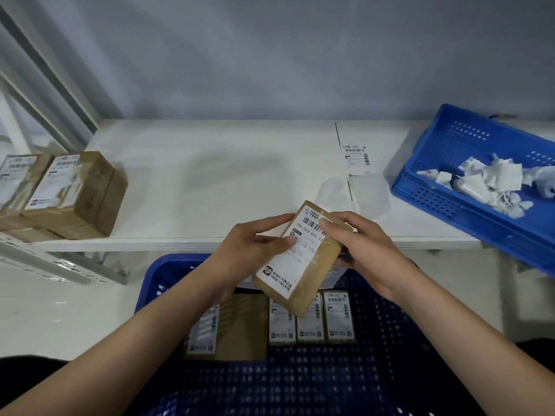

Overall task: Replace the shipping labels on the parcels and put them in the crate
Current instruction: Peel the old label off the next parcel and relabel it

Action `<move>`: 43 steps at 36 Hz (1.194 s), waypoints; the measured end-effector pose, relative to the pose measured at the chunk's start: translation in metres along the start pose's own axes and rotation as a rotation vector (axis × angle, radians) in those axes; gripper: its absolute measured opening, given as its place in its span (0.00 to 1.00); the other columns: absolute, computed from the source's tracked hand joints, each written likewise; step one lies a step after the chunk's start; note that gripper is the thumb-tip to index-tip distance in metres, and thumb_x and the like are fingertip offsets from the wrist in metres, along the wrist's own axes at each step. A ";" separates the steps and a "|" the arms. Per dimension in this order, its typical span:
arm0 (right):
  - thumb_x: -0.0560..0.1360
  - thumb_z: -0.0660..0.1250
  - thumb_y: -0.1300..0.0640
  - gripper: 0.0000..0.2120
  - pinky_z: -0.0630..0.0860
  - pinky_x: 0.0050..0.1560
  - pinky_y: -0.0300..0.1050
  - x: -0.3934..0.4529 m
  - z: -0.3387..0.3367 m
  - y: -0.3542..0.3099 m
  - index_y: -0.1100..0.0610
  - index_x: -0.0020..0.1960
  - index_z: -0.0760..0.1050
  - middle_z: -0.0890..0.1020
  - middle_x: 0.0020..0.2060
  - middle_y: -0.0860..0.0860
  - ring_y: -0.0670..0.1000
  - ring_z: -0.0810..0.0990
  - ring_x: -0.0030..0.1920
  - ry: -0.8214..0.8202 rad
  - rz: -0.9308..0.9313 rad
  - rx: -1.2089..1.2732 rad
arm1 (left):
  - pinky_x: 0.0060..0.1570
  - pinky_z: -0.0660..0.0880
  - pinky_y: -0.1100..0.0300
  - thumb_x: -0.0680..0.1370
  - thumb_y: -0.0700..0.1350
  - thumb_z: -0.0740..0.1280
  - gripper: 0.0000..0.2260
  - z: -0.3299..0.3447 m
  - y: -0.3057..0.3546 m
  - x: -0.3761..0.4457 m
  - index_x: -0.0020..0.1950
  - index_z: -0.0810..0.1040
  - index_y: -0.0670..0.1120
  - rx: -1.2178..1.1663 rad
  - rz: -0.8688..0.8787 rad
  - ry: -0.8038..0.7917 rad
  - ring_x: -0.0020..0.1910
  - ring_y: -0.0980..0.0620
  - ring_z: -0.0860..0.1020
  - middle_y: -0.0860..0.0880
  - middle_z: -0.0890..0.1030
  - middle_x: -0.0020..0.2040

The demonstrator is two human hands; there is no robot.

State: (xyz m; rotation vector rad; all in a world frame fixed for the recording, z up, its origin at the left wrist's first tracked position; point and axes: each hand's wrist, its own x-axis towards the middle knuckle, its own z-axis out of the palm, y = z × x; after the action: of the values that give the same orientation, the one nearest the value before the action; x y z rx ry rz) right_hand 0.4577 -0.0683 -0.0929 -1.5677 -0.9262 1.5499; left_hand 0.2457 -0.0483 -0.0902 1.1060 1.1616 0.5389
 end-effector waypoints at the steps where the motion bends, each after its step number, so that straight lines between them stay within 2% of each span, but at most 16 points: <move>1: 0.76 0.72 0.47 0.13 0.81 0.51 0.44 0.001 0.000 0.000 0.49 0.59 0.81 0.87 0.50 0.51 0.50 0.86 0.52 0.011 -0.015 -0.025 | 0.50 0.84 0.53 0.79 0.44 0.72 0.18 0.000 0.000 0.000 0.67 0.80 0.59 0.002 0.002 0.002 0.49 0.49 0.86 0.49 0.88 0.51; 8: 0.75 0.73 0.45 0.11 0.81 0.56 0.47 0.002 0.001 0.002 0.45 0.56 0.82 0.86 0.50 0.51 0.49 0.85 0.51 0.030 -0.075 -0.082 | 0.53 0.84 0.48 0.79 0.44 0.72 0.18 0.000 -0.001 -0.002 0.66 0.81 0.60 0.058 0.022 0.034 0.49 0.50 0.86 0.50 0.87 0.52; 13: 0.76 0.72 0.47 0.10 0.81 0.57 0.49 0.001 0.003 0.003 0.42 0.57 0.81 0.86 0.50 0.49 0.46 0.85 0.50 0.057 -0.163 -0.138 | 0.50 0.84 0.47 0.78 0.44 0.74 0.17 -0.001 0.001 -0.003 0.65 0.82 0.60 0.080 0.066 0.073 0.49 0.50 0.87 0.49 0.86 0.54; 15: 0.77 0.72 0.51 0.12 0.82 0.54 0.44 -0.001 0.004 0.000 0.44 0.59 0.79 0.85 0.52 0.47 0.44 0.84 0.52 0.072 -0.281 -0.200 | 0.48 0.85 0.48 0.78 0.43 0.74 0.17 -0.001 0.004 -0.003 0.65 0.82 0.60 0.083 0.079 0.078 0.48 0.50 0.87 0.49 0.86 0.54; 18: 0.76 0.74 0.58 0.19 0.77 0.49 0.31 -0.005 0.010 0.001 0.48 0.65 0.76 0.82 0.55 0.44 0.38 0.80 0.53 0.040 -0.451 -0.319 | 0.46 0.85 0.51 0.78 0.43 0.74 0.18 -0.002 0.006 -0.003 0.65 0.82 0.59 0.092 0.089 0.078 0.49 0.51 0.86 0.48 0.86 0.55; 21: 0.75 0.75 0.61 0.26 0.76 0.48 0.29 -0.007 0.013 0.006 0.47 0.69 0.73 0.81 0.55 0.44 0.38 0.80 0.53 0.019 -0.498 -0.299 | 0.46 0.85 0.51 0.78 0.42 0.74 0.17 -0.003 0.006 -0.003 0.65 0.82 0.57 0.087 0.092 0.081 0.49 0.52 0.86 0.48 0.87 0.54; 24: 0.75 0.75 0.61 0.25 0.76 0.49 0.31 -0.007 0.011 0.007 0.45 0.68 0.74 0.81 0.55 0.47 0.42 0.81 0.53 0.031 -0.527 -0.310 | 0.44 0.84 0.54 0.78 0.43 0.74 0.17 -0.002 0.005 -0.004 0.65 0.81 0.57 0.083 0.097 0.075 0.49 0.53 0.86 0.48 0.87 0.54; 28: 0.76 0.74 0.61 0.21 0.76 0.49 0.31 -0.007 0.011 0.006 0.46 0.64 0.76 0.82 0.54 0.49 0.43 0.81 0.52 0.046 -0.531 -0.304 | 0.42 0.83 0.60 0.77 0.44 0.75 0.19 0.000 0.001 -0.002 0.65 0.81 0.60 0.117 0.120 0.084 0.49 0.62 0.84 0.50 0.86 0.53; 34: 0.74 0.75 0.60 0.22 0.82 0.50 0.42 -0.002 0.015 0.007 0.43 0.63 0.75 0.83 0.51 0.47 0.46 0.83 0.51 0.014 -0.476 -0.290 | 0.47 0.85 0.52 0.76 0.46 0.76 0.19 -0.001 -0.004 0.000 0.65 0.81 0.61 0.162 0.127 0.113 0.48 0.56 0.86 0.50 0.86 0.52; 43: 0.74 0.75 0.61 0.19 0.79 0.50 0.37 0.002 0.017 0.008 0.46 0.60 0.77 0.84 0.52 0.46 0.45 0.82 0.52 0.012 -0.485 -0.265 | 0.48 0.85 0.49 0.76 0.49 0.76 0.19 -0.003 -0.009 0.004 0.65 0.80 0.62 0.230 0.148 0.145 0.49 0.57 0.85 0.51 0.86 0.52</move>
State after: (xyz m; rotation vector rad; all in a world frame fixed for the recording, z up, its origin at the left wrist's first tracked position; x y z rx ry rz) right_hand 0.4409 -0.0697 -0.1010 -1.3846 -1.4283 1.1076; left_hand 0.2431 -0.0473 -0.1001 1.3765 1.2978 0.6191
